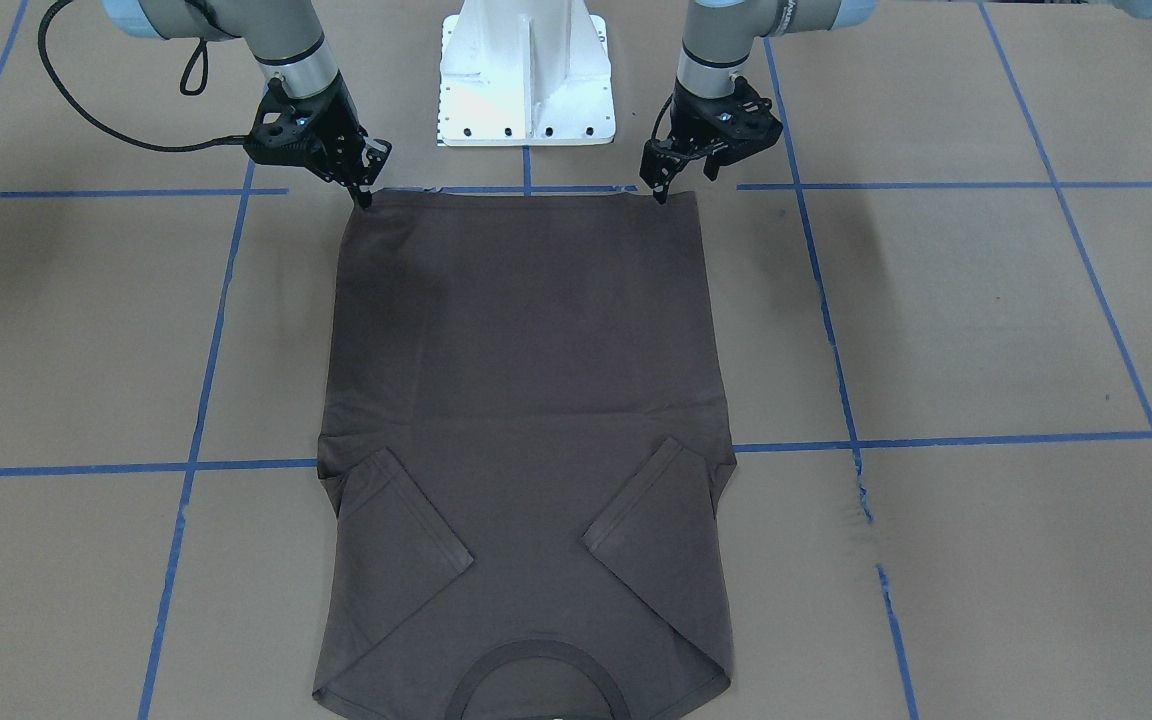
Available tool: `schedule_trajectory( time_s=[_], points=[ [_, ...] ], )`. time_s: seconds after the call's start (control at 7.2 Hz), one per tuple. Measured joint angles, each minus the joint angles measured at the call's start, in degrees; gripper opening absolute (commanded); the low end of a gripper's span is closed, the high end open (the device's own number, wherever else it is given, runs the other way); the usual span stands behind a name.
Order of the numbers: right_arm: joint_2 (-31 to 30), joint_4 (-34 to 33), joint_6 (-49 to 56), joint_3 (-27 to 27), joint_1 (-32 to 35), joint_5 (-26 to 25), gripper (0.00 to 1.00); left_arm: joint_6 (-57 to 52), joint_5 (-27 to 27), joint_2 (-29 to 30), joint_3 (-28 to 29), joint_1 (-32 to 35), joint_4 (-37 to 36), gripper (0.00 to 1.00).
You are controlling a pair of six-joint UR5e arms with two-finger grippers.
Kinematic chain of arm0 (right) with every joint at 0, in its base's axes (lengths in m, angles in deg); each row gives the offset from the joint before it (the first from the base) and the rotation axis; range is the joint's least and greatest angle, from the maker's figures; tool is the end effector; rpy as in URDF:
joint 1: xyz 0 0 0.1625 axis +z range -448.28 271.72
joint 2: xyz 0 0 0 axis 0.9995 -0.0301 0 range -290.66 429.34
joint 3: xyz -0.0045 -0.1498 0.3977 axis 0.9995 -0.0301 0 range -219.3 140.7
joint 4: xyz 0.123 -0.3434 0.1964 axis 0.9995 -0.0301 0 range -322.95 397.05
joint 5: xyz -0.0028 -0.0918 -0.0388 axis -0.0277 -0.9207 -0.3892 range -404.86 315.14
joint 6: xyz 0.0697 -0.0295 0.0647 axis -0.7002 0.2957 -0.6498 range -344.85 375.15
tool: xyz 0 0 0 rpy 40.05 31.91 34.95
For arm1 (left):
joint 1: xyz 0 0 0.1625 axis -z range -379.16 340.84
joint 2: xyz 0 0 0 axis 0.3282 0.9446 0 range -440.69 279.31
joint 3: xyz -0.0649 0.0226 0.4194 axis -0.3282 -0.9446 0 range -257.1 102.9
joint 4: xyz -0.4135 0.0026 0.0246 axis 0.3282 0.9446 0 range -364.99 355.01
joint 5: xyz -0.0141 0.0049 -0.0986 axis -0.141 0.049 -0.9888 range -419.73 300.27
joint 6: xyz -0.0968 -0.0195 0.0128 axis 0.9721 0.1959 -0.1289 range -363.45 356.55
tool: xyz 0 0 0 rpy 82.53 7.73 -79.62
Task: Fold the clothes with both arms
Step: 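Lower both grippers to the hem corners nearest the robot and grasp them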
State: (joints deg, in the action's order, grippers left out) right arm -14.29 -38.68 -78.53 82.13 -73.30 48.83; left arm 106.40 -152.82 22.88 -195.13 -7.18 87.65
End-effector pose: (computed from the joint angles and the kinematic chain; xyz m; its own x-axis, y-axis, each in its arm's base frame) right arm -0.4471 -0.2509 0.3269 0.5794 0.2212 0.7845 -0.2464 0.9650 -0.0901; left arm 0.4957 -0.2359 0.3168 0.6013 -0.4741 -0.6432 0.3983 0.8757 -0.2731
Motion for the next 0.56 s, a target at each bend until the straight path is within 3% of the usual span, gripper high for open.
schedule_trajectory(
  time_s=[0.56],
  points=[
    [0.0, 0.0, 0.1, 0.4, 0.8, 0.8, 0.0, 0.6, 0.0, 0.2, 2.3, -2.1, 0.2, 0.8]
  ],
)
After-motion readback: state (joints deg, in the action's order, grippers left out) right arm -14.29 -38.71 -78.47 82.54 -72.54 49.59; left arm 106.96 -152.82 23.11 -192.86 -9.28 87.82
